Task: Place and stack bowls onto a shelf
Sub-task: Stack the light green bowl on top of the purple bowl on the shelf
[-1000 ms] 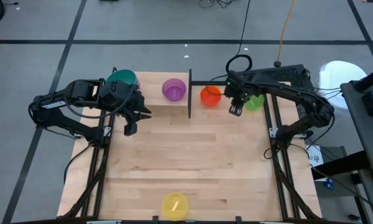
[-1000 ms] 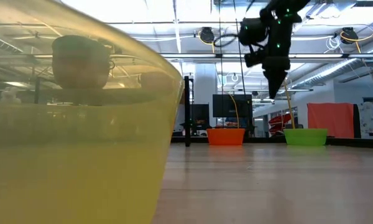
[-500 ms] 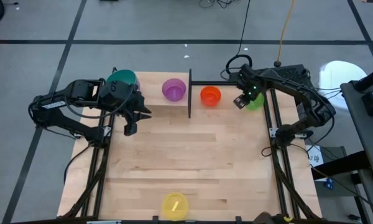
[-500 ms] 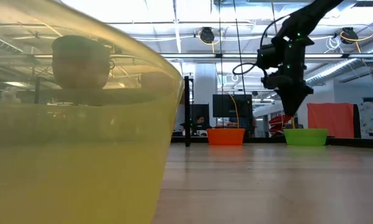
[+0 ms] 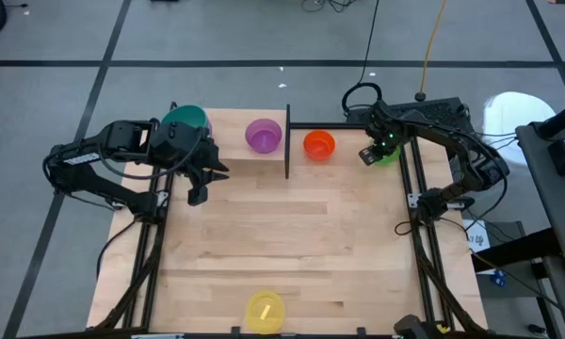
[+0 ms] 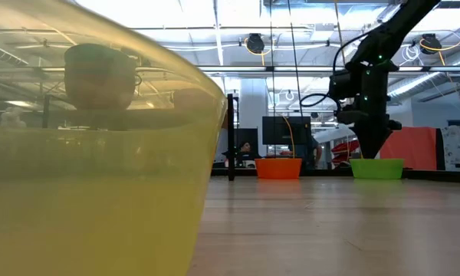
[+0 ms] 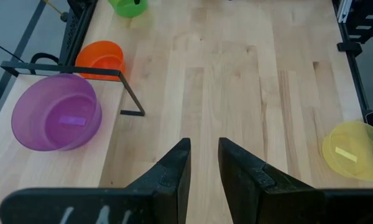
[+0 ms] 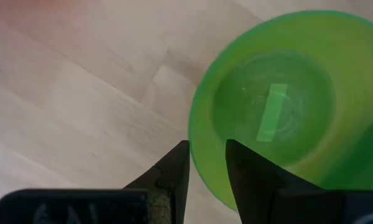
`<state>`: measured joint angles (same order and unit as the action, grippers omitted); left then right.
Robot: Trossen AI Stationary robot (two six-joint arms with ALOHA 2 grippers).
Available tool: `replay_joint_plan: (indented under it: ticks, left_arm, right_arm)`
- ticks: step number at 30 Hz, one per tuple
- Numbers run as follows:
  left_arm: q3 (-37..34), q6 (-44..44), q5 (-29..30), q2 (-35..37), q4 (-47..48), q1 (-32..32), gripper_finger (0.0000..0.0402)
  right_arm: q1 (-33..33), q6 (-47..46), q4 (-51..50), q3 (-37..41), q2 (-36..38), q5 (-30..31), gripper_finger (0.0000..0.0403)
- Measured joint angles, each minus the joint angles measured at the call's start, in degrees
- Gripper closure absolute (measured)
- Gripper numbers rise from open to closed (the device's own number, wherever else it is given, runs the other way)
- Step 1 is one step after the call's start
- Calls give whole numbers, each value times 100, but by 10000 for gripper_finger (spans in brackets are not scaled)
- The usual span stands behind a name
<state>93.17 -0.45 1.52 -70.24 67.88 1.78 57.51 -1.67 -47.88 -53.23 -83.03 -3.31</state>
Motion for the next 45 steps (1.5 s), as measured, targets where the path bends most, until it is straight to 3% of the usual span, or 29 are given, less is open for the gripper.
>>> replay_joint_plan:
  ticks: [13, 16, 20, 29, 37, 45]
  left_arm:
    - [0, 33, 2, 0, 2, 0, 314]
    - [0, 33, 2, 0, 1, 0, 314]
    - [0, 31, 2, 0, 2, 0, 314]
    - [0, 20, 2, 0, 2, 0, 314]
    - [0, 20, 4, 0, 2, 0, 314]
    - [0, 22, 4, 2, 3, 0, 314]
  right_arm:
    - [93, 444, 1151, 748, 0, 4, 306]
    - [93, 459, 1217, 758, 0, 26, 329]
    - [93, 637, 1278, 756, 4, 51, 390]
    - [-98, 849, 917, 623, 610, 22, 402]
    - [-599, 1207, -440, -944, 1264, 325, 402]
    - [-1609, 1430, -1190, -3182, 748, 309, 403]
